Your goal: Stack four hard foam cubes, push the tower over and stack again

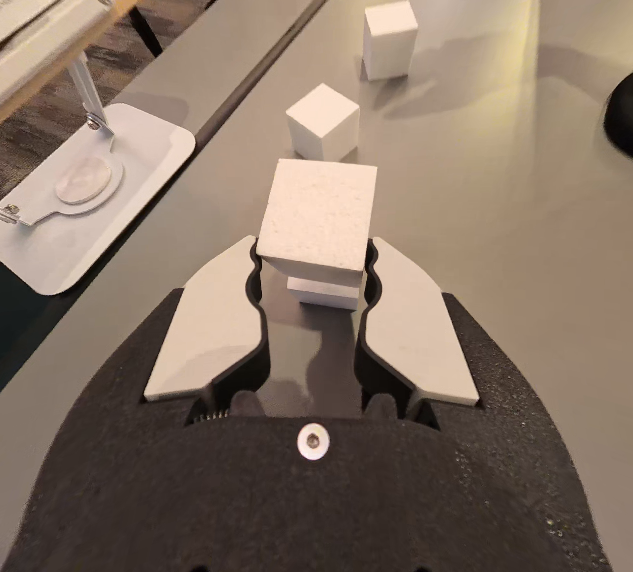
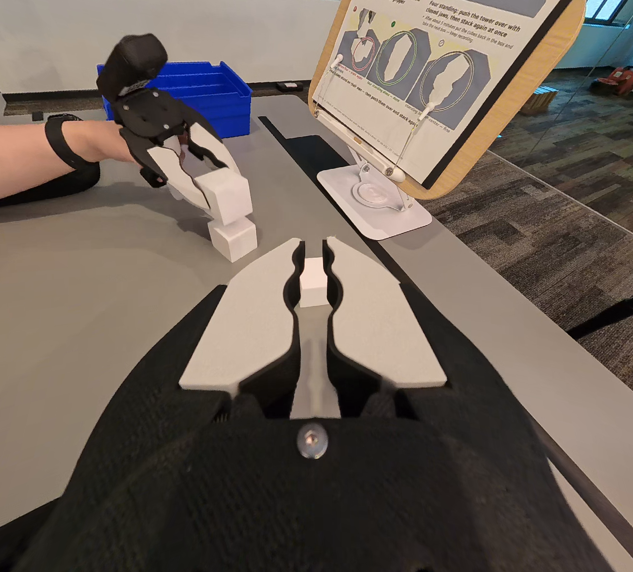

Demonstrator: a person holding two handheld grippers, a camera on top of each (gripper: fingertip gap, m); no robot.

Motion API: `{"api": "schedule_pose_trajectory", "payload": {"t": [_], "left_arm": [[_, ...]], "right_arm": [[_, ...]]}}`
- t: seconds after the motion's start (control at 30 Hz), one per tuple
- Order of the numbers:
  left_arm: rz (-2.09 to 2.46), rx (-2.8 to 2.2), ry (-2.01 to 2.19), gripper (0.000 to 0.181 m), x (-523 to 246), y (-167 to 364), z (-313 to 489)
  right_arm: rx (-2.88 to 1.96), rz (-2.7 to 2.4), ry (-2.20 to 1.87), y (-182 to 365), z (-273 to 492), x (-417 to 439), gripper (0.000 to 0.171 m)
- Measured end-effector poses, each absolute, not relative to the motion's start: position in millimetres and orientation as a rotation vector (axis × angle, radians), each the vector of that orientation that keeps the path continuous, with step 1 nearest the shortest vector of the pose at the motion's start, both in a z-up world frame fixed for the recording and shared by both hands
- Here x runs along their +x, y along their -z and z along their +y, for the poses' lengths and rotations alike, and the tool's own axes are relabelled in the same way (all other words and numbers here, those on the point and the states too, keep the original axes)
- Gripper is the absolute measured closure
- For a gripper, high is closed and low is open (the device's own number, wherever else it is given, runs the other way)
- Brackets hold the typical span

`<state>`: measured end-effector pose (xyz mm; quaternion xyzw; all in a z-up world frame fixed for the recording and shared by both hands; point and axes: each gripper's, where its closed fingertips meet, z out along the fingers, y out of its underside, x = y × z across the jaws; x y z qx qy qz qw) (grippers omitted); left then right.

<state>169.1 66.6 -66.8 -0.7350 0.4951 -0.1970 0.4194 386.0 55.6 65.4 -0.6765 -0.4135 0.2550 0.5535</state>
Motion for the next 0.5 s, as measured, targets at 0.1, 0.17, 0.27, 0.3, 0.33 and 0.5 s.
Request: {"api": "schedule_pose_trajectory", "payload": {"t": [0.1,0.17,0.27,0.3,0.33,0.5], "left_arm": [[1.261,-1.880,0.450,0.123,168.5,75.9,68.3],[1.266,-1.884,0.440,0.123,168.8,78.3,68.8],[1.260,-1.895,0.461,0.123,170.5,80.9,68.3],[1.260,-1.900,0.460,0.123,170.1,82.6,68.8],[1.260,-1.902,0.459,0.123,169.9,84.0,69.2],[1.261,-1.909,0.470,0.123,168.8,90.0,69.5]], "right_arm": [[-1.603,-0.975,-0.612,-64.0,56.9,386.3,0.161],[-1.605,-0.974,-0.617,-63.0,57.7,386.6,0.161],[-1.611,-0.972,-0.621,-60.9,58.7,387.9,0.160],[-1.613,-0.970,-0.622,-60.4,59.1,388.6,0.160],[-1.614,-0.968,-0.624,-60.1,59.4,389.3,0.160],[-1.613,-0.956,-0.637,-59.6,61.0,391.7,0.160]]}}
